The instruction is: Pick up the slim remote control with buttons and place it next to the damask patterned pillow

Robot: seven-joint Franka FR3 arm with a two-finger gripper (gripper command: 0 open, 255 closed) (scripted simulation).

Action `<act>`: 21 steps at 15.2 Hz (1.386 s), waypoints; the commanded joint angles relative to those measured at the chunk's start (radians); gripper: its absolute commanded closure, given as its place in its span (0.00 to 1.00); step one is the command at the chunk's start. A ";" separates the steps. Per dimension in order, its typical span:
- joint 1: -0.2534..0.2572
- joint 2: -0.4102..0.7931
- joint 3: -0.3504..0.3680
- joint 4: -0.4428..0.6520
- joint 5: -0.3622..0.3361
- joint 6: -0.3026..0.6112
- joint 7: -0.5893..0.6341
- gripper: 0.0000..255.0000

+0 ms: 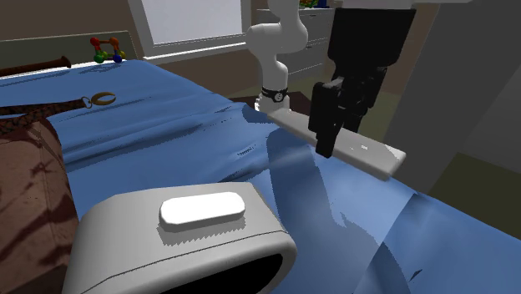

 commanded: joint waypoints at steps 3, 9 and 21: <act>-0.002 -0.005 -0.001 0.047 -0.002 -0.052 0.000 1.00; -0.005 -0.005 -0.003 0.127 -0.002 -0.132 0.001 1.00; -0.092 -0.086 -0.051 0.068 -0.004 -0.155 -0.136 1.00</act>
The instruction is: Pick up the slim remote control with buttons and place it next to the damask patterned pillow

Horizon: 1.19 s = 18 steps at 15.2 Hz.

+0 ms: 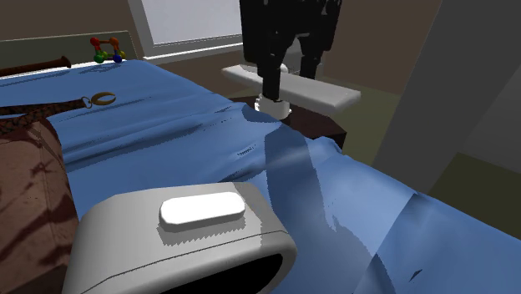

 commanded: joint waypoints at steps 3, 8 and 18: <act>-0.052 -0.038 -0.030 -0.052 0.000 0.015 -0.086 1.00; -0.120 -0.052 -0.068 -0.075 0.007 0.021 -0.193 1.00; -0.255 -0.014 -0.134 -0.042 0.040 0.020 -0.395 1.00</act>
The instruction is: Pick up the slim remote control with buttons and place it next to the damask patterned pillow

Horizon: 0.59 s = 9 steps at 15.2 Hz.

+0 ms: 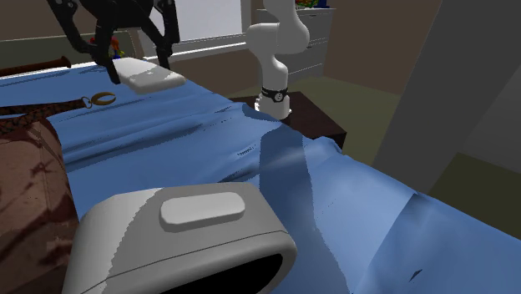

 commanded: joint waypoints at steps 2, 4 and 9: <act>-0.007 0.007 -0.002 -0.025 0.004 0.031 -0.014 1.00; -0.005 0.007 -0.001 -0.052 0.005 0.058 -0.015 1.00; -0.003 0.011 0.001 -0.114 0.007 0.123 -0.017 1.00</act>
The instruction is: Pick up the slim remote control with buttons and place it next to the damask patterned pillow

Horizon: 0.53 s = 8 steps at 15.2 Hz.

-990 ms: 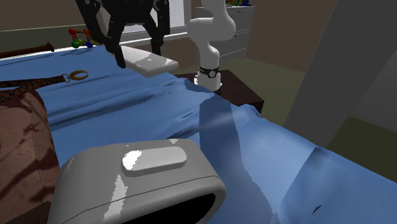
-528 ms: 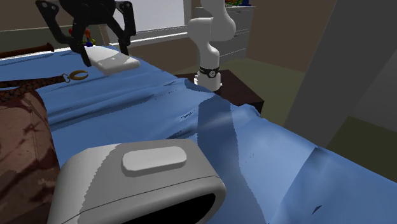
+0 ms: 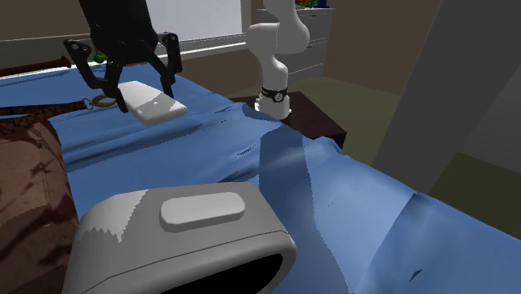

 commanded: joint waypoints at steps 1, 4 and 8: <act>0.001 0.002 0.001 -0.023 0.001 0.025 -0.002 1.00; 0.001 0.008 0.002 -0.055 0.005 0.063 -0.004 1.00; 0.001 0.019 0.005 -0.094 0.010 0.112 -0.008 1.00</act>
